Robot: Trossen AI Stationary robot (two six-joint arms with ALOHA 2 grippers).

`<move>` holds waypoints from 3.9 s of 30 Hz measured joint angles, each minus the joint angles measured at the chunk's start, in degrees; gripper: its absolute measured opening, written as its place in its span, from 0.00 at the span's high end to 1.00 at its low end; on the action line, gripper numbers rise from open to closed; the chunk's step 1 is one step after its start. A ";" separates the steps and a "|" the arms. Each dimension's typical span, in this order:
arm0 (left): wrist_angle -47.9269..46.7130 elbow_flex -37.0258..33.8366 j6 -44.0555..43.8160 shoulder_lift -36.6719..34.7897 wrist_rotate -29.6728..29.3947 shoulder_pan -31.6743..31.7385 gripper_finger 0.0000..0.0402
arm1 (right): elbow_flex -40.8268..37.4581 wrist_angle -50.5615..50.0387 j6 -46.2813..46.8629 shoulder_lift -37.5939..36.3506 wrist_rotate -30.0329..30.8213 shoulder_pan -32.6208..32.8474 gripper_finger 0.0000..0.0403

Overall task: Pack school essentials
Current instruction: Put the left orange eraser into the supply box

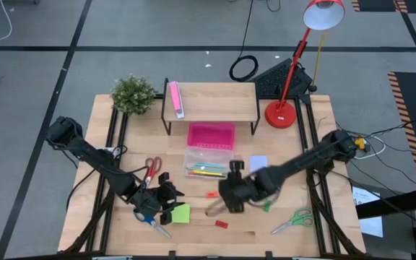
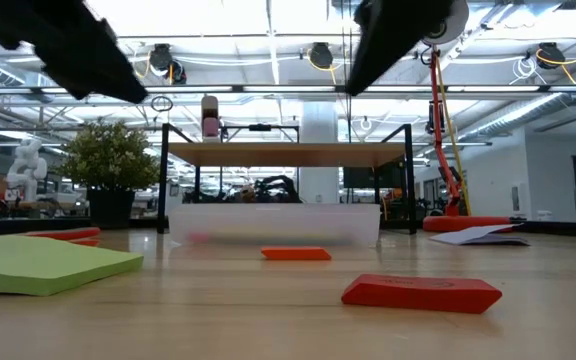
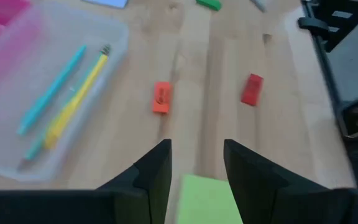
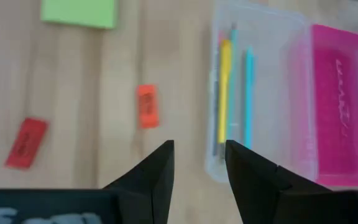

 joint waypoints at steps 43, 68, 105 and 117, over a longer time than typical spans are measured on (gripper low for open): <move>-28.24 0.02 -20.28 1.57 4.47 0.57 0.50 | -43.92 43.68 -8.03 -30.76 3.92 4.07 0.68; -35.89 0.02 -33.81 3.76 5.79 0.59 0.50 | -43.92 38.83 -17.53 -35.08 4.21 4.09 0.68; -21.28 -8.79 -24.42 3.80 1.53 2.76 0.29 | -43.90 36.85 -16.42 -35.08 4.29 4.09 0.68; -12.32 -14.43 -22.81 3.67 1.13 2.71 0.56 | -43.87 36.99 -16.57 -35.08 4.31 4.09 0.68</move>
